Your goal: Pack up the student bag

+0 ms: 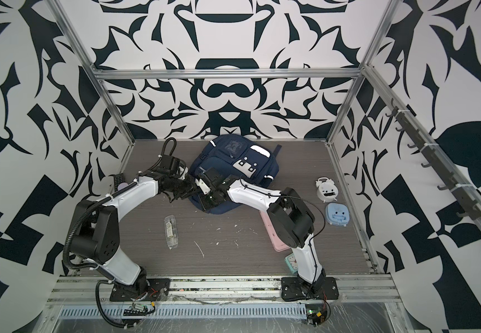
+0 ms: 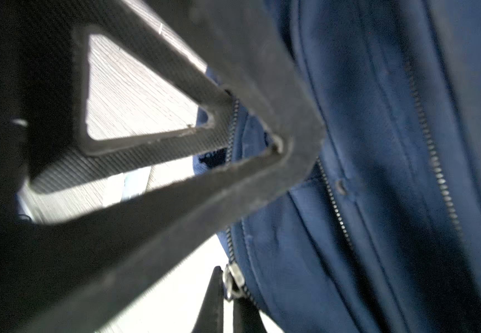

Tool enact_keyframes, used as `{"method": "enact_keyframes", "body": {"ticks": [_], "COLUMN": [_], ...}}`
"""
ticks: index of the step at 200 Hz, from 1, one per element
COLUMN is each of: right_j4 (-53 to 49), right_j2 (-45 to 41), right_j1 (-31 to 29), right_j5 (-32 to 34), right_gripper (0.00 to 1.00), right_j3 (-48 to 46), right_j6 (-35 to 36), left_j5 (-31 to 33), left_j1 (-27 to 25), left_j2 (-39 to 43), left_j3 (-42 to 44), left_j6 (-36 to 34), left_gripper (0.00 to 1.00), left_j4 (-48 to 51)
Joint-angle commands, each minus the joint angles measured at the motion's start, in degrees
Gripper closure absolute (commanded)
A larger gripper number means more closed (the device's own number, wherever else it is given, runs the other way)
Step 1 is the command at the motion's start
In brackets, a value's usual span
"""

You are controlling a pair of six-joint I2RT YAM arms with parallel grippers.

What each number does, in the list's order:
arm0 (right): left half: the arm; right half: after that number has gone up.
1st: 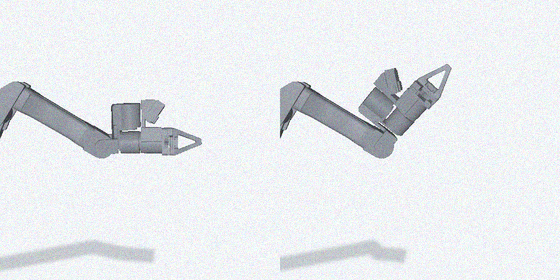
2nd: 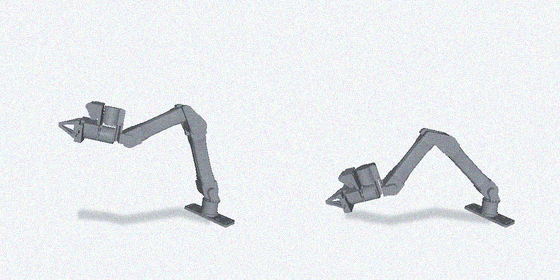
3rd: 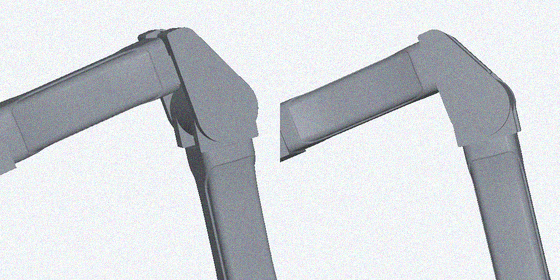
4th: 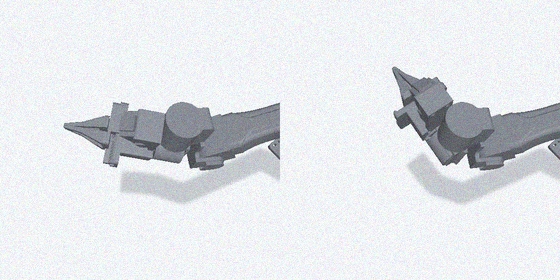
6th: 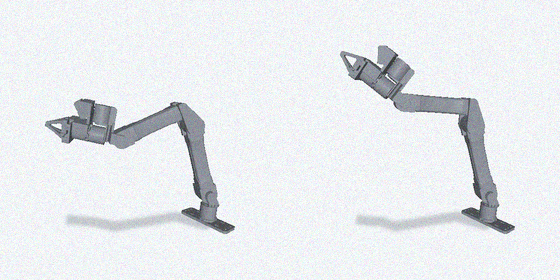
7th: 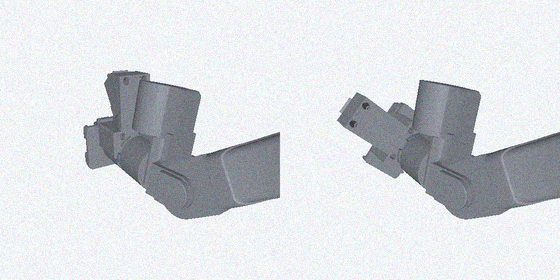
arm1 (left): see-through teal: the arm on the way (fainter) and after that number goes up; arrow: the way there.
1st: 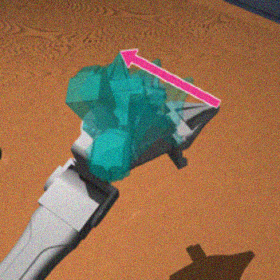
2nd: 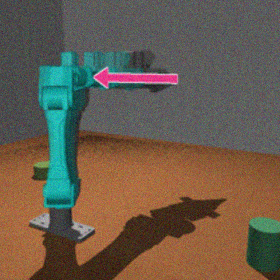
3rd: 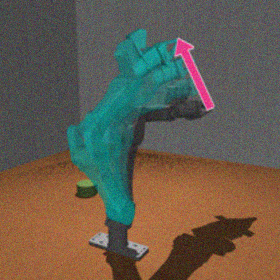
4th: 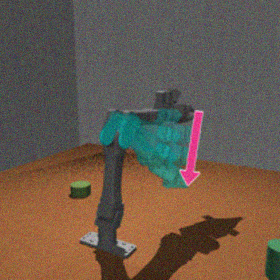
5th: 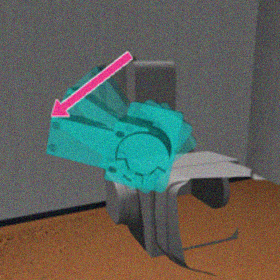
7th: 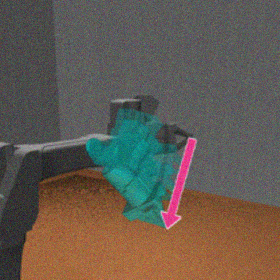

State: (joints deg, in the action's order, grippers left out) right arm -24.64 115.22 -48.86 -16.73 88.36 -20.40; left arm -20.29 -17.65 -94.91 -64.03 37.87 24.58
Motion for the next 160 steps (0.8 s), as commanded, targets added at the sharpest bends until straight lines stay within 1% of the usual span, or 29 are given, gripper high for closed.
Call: {"method": "enact_keyframes", "body": {"ticks": [1, 16, 44, 64, 118, 143, 160], "right_j4": [2.08, 1.65, 1.37, 1.6, -0.3, -1.17, -2.14], "right_j2": [-2.23, -2.58, -4.06, -5.55, -9.53, -12.34, -14.89], "right_j1": [-1.01, -1.02, -1.05, -1.04, 0.15, 2.19, 4.62], "right_j5": [-1.39, -1.12, -0.11, 0.32, 2.73, 3.45, 4.23], "right_gripper": [1.0, 1.0, 1.0, 1.0, 1.0, 1.0, 1.0], "right_j3": [3.23, 3.08, 1.23, -0.72, -8.55, -13.81, -17.0], "right_j6": [0.2, 0.34, 0.58, 0.63, 1.44, 2.41, 3.55], "left_j5": [0.25, 0.17, -0.24, -0.03, -1.05, -1.41, -1.59], "left_j1": [-0.19, -0.19, -0.15, 0.28, 5.2, 7.68, 9.05], "left_j2": [-1.65, -2.22, -2.47, -2.3, -0.49, 0.63, 1.08], "left_j3": [0.31, -0.07, -1.12, -1.89, -2.82, -2.77, -2.77], "left_j6": [0.19, 0.06, -0.21, -1.06, -2.36, -2.84, -3.14], "left_gripper": [0.63, 0.69, 0.89, 1.0, 1.0, 1.0, 1.0], "left_j4": [-0.61, -0.79, -0.72, -0.09, 0.98, 1.27, 1.35]}}
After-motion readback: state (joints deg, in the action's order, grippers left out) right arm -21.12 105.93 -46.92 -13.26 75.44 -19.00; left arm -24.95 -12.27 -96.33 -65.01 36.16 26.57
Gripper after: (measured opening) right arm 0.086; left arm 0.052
